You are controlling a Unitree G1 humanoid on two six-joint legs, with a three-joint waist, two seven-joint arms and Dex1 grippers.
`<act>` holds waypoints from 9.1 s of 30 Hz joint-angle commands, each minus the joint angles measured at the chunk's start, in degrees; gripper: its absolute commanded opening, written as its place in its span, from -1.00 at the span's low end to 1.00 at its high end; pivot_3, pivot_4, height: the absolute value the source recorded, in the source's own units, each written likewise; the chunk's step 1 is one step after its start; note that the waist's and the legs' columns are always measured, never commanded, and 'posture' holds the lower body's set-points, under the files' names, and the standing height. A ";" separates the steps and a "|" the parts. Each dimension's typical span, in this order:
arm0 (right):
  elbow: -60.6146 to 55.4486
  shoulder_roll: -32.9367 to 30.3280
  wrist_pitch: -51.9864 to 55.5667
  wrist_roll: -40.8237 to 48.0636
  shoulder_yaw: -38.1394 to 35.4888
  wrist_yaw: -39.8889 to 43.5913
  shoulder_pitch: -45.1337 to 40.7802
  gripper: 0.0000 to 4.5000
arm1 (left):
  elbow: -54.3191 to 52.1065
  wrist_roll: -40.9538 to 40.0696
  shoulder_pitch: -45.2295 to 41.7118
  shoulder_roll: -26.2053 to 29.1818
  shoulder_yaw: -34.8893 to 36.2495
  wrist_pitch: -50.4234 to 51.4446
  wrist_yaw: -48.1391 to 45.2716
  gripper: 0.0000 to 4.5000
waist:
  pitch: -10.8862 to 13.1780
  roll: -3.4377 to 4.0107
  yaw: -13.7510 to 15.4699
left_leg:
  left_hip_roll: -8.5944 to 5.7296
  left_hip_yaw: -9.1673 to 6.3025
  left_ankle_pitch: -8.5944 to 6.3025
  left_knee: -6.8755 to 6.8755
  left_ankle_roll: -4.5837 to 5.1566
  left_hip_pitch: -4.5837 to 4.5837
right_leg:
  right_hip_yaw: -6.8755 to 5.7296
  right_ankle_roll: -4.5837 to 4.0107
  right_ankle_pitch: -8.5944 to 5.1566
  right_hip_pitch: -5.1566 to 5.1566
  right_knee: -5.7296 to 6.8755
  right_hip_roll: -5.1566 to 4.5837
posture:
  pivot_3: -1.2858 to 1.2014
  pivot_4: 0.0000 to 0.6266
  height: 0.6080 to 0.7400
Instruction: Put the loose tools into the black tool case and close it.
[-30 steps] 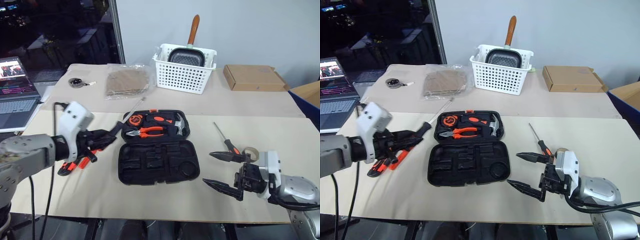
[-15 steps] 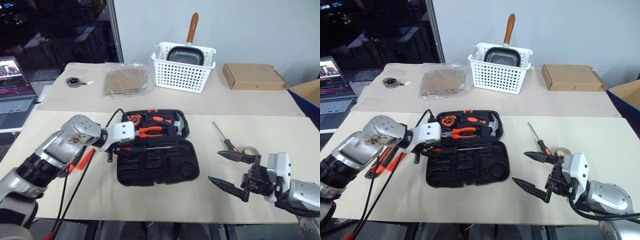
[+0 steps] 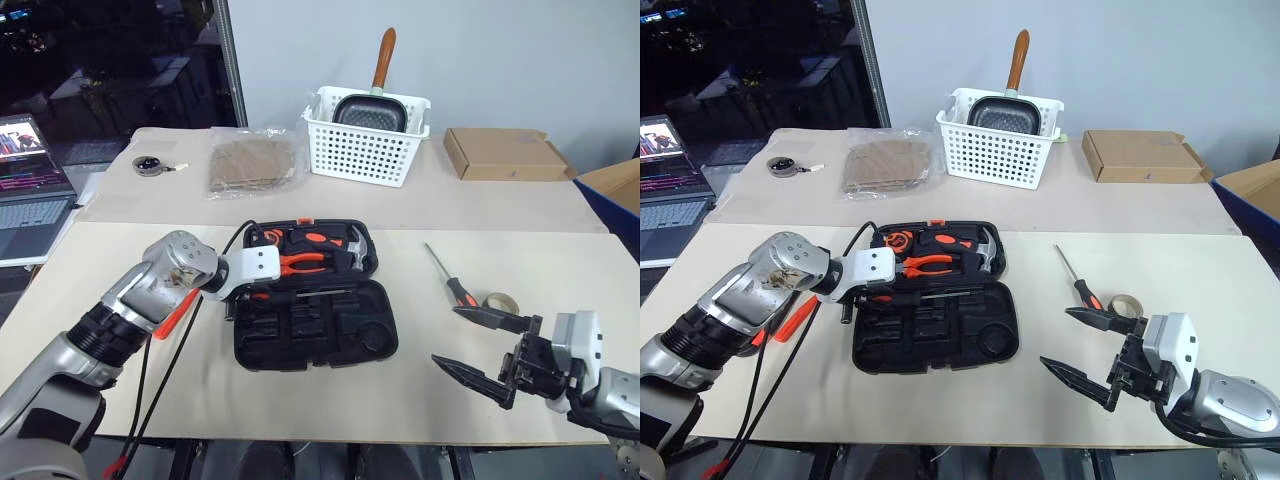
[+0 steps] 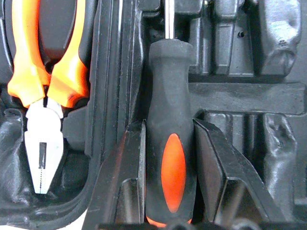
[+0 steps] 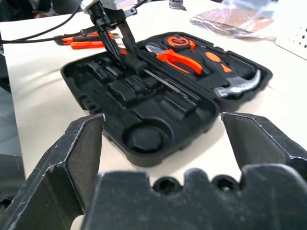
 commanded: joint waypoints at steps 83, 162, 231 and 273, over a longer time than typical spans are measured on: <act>-2.01 0.70 1.25 0.56 4.47 -0.48 -6.91 1.00 | 1.43 -15.49 23.72 -17.09 27.31 -1.40 17.96 -0.99 | -1.00 0.82 -0.48 | -0.15 0.51 -0.82 -0.49 0.43 1.16 | 1.06 0.64 -0.34 0.92 -0.42 -0.36 | 0.03 -0.52 1.00; 27.75 -8.74 55.86 -16.68 30.14 -24.86 -49.74 0.46 | -46.43 -56.20 43.22 0.71 51.56 10.62 21.85 1.00 | -0.42 -0.14 -1.23 | -0.03 0.82 -0.59 -0.38 0.12 0.26 | 1.15 0.37 -0.07 -0.18 -0.36 -0.09 | 0.03 -0.52 1.00; 35.32 12.18 32.12 -38.01 62.63 6.77 -73.12 -0.60 | -39.96 -53.31 77.10 -5.90 77.38 -7.38 4.77 1.00 | -0.16 0.00 -1.79 | 0.24 0.91 -0.42 -0.39 -0.18 0.69 | 0.78 -0.20 0.02 -0.14 -0.09 -0.16 | 0.03 -0.52 1.00; 30.47 19.61 6.23 -37.56 47.39 -12.11 -45.78 -0.98 | -40.65 -51.78 75.90 -4.19 74.88 -5.79 5.61 1.00 | -0.16 0.00 -1.89 | 0.23 0.92 -0.42 -0.46 -0.22 0.41 | 0.86 -0.16 0.03 -0.38 -0.15 0.14 | 0.03 -0.52 1.00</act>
